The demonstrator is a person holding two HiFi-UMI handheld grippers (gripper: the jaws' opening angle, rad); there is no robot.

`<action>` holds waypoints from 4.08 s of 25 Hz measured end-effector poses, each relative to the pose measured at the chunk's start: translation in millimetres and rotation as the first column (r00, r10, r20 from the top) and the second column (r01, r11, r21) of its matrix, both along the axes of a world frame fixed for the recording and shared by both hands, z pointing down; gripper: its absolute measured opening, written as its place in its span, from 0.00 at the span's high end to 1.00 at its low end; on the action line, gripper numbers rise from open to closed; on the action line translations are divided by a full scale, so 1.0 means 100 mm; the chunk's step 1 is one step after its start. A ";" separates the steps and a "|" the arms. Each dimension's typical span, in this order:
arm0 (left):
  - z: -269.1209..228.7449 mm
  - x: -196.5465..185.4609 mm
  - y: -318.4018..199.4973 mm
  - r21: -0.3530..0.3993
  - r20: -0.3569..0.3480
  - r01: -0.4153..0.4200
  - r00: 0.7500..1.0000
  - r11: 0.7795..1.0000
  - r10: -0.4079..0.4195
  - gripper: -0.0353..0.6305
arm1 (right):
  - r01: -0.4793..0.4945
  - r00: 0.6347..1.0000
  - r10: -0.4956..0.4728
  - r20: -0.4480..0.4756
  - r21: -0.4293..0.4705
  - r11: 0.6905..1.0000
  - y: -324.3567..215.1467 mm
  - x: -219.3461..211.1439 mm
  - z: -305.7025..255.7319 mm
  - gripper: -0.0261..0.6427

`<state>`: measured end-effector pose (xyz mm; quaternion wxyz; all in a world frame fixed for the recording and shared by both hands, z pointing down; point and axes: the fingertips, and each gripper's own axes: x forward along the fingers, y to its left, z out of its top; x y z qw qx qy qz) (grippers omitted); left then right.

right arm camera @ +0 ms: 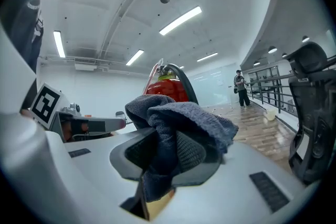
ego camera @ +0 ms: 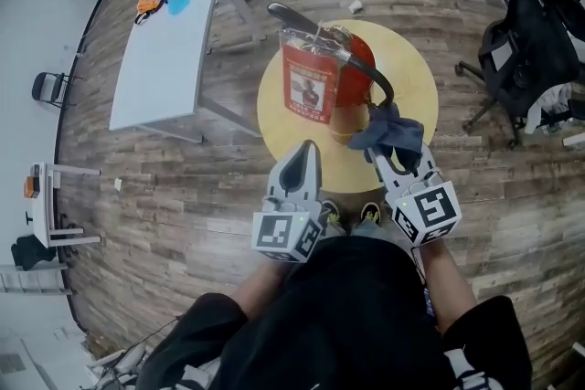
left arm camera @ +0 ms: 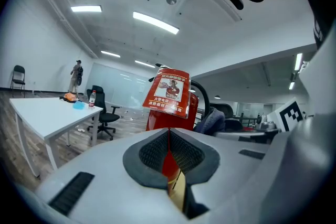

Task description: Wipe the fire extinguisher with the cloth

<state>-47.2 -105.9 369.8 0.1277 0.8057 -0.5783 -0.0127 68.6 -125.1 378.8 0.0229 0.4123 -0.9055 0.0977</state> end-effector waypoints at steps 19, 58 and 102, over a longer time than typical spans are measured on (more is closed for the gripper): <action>-0.02 -0.52 -0.34 0.012 -0.027 -0.046 0.999 0.999 0.047 0.91 | 0.118 0.986 -0.102 0.130 -0.123 0.985 -0.27 -0.52 -0.86 0.81; 0.18 -0.75 -0.04 -0.033 -0.028 -0.041 0.999 0.999 0.040 0.91 | -0.134 0.965 -0.008 -0.261 -0.523 0.842 -0.27 -0.44 2.06 0.81; 0.45 -1.40 0.00 -0.062 -0.058 -0.031 0.998 0.998 0.027 0.91 | -0.151 0.981 0.068 -0.184 -0.488 0.860 -0.22 -0.91 1.50 0.81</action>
